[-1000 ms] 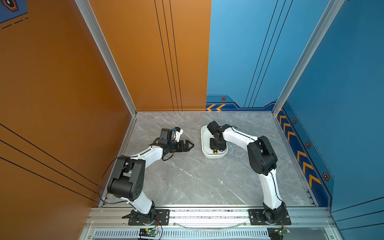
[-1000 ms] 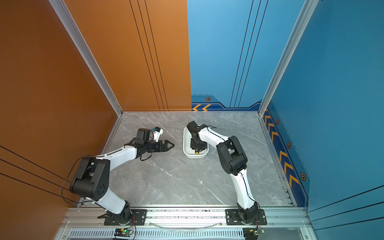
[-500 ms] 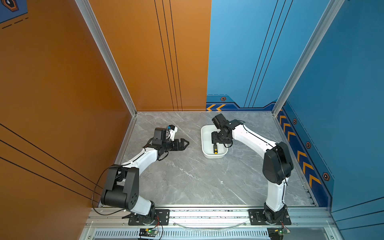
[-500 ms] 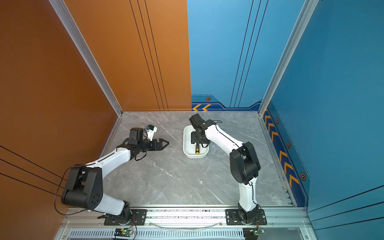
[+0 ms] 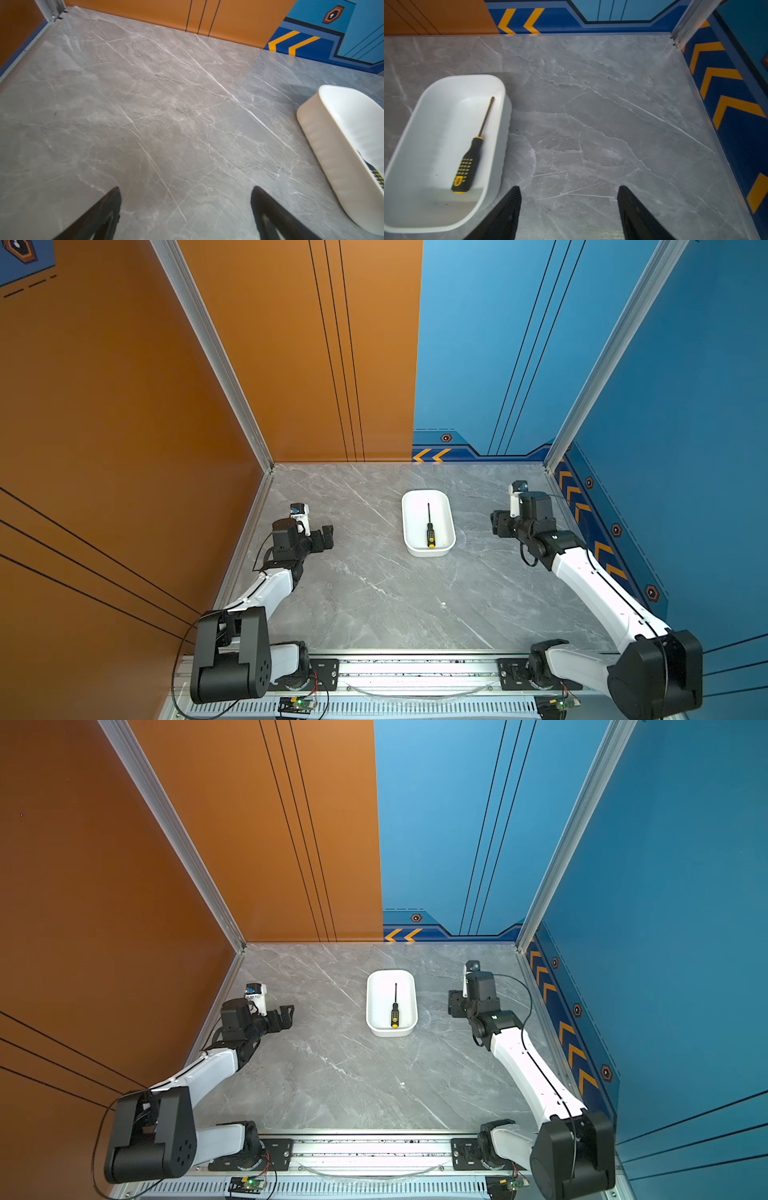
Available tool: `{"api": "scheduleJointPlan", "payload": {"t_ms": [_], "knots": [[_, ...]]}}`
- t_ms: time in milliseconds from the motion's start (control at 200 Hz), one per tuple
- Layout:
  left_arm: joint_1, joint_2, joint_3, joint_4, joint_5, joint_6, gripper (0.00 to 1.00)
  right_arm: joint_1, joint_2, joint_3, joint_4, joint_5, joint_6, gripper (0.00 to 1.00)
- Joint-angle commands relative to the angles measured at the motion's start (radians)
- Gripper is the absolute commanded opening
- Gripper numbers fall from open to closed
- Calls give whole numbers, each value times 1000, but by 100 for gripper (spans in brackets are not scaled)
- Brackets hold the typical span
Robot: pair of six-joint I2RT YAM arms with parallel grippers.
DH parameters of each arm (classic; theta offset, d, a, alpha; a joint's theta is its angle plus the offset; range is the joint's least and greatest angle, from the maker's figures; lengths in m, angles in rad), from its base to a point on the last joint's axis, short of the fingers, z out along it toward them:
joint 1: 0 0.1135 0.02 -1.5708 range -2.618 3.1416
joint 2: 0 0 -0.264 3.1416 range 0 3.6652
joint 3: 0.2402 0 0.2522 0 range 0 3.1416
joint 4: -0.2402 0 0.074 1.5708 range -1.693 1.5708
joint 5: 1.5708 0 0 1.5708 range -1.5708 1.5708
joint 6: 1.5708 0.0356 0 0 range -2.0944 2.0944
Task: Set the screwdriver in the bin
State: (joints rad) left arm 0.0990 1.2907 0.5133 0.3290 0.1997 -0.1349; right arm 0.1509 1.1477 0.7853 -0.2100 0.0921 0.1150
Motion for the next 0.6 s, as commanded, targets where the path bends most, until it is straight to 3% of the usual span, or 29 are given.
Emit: {"api": "scheduleJointPlan", "payload": {"t_ms": [0, 135, 230, 355, 516, 596], "knots": [[16, 30, -52, 157, -32, 10, 98, -45, -89, -249, 480, 11, -78, 73], [35, 80, -131, 377, -31, -16, 98, -92, -77, -448, 778, 66, -58, 81], [46, 94, -156, 450, -26, -8, 98, -123, 9, -480, 851, 45, -51, 81], [48, 84, -205, 546, -34, 11, 98, -134, 160, -528, 1107, 33, -47, 81], [50, 185, -313, 880, -21, 27, 98, -137, 321, -490, 1199, 5, -48, 80], [52, 241, -326, 958, -30, 22, 98, -136, 409, -499, 1305, 15, -42, 80]]}}
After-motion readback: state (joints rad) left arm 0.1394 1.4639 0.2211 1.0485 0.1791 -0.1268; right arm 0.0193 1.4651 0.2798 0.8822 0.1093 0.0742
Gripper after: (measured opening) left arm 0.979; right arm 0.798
